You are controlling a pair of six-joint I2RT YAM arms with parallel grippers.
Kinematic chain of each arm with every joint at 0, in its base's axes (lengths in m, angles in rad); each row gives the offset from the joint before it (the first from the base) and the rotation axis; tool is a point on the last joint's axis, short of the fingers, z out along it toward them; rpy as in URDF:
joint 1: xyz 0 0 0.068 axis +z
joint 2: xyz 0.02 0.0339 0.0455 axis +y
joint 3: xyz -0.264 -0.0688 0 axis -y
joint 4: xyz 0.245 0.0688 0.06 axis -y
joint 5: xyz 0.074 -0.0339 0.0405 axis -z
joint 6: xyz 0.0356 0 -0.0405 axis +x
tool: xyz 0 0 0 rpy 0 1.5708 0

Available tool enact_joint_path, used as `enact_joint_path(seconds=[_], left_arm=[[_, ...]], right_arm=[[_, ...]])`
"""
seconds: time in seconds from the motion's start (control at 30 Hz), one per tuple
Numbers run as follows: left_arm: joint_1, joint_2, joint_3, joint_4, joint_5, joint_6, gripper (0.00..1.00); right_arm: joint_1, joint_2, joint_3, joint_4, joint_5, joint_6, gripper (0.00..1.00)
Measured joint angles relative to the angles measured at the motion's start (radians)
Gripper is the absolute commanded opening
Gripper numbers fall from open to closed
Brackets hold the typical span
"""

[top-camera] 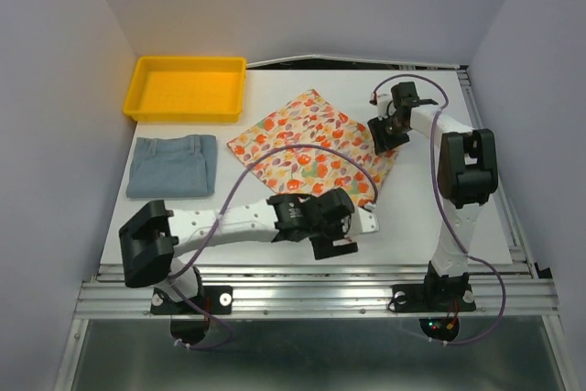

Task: Fold and stack the skirts
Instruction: Flatten the skirt out

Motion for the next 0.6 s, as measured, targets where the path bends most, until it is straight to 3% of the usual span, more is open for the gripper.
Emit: enact_joint_path(seconds=[0.13, 0.23, 0.33, 0.6], left_arm=[[0.190, -0.083, 0.043, -0.011, 0.096, -0.010, 0.95], [0.436, -0.077, 0.080, 0.006, 0.148, -0.013, 0.95], [0.614, -0.017, 0.092, 0.004, 0.168, -0.016, 0.94], [0.813, 0.261, 0.195, -0.032, 0.261, -0.016, 0.90]], right_arm=[[-0.003, -0.008, -0.002, -0.035, 0.000, -0.041, 0.57], [-0.006, -0.018, -0.017, -0.058, 0.005, -0.087, 0.54], [-0.009, -0.042, -0.057, -0.061, 0.012, -0.141, 0.51], [0.044, -0.201, -0.286, -0.100, 0.013, -0.245, 0.51]])
